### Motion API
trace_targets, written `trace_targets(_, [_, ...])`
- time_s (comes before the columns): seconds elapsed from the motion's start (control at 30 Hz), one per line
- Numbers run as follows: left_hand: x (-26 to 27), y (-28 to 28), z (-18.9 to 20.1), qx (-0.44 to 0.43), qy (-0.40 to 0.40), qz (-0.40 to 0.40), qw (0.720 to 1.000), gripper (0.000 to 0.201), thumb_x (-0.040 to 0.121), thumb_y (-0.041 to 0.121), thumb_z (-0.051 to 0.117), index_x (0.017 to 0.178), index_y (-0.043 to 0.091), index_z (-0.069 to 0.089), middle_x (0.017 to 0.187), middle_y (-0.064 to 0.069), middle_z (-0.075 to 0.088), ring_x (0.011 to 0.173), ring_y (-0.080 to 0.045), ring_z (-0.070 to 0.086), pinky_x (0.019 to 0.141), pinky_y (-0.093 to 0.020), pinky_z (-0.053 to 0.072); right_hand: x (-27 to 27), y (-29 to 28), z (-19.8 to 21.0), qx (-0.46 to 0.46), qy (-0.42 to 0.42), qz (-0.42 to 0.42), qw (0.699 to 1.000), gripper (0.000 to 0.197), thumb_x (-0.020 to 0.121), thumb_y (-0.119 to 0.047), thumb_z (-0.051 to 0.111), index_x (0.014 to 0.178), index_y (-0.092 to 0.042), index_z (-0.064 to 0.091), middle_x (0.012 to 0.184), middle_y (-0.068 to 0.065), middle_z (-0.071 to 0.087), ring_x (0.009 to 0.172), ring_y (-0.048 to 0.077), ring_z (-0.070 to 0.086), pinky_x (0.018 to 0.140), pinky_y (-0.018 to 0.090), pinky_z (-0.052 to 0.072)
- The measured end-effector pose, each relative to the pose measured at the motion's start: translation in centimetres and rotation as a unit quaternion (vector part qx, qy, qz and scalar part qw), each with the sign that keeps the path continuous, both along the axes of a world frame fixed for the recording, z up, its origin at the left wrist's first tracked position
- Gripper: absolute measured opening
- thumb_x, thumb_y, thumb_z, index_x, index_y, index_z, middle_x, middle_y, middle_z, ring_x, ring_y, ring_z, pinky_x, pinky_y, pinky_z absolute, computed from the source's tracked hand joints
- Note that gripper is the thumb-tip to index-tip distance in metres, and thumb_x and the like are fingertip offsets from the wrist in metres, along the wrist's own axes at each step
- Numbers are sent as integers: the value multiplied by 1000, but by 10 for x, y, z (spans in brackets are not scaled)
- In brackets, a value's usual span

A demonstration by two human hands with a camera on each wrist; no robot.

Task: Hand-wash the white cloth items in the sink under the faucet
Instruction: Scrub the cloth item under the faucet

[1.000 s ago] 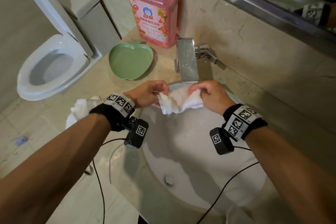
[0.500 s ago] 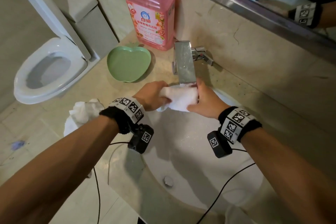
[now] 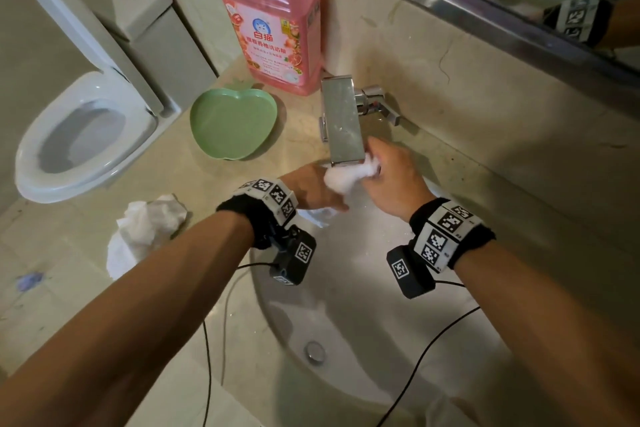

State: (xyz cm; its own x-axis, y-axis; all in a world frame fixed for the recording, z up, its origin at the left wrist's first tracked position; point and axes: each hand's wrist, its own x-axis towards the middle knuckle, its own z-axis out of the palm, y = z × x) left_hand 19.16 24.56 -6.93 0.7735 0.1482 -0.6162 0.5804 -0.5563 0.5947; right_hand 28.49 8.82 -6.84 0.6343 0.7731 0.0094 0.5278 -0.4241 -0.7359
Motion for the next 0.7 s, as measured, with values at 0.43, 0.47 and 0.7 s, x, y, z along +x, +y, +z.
trace_targets(0.43, [6,-13,12,209,-165,-130,955,35,88,35,65,118,16,64,110,-7,66,97,-26,63,83,-39,53,-4,1,-15,-148,332,-38,931,86,64,-26,91,136,-20,45,122,4,60,105,22,64,71,38,63])
trace_targets(0.47, [5,-13,14,237,-155,-128,950,35,85,36,67,115,17,64,102,-4,65,89,-25,63,74,-35,51,-6,7,-17,-159,285,-29,945,80,63,-30,90,132,-18,51,118,5,64,104,22,64,73,38,61])
trace_targets(0.7, [12,-14,8,252,-35,-53,966,40,73,46,52,96,18,68,82,-1,66,66,-22,59,58,-24,42,-2,25,-22,-286,-32,62,956,44,78,-39,68,119,-21,62,104,2,67,99,25,66,80,29,51])
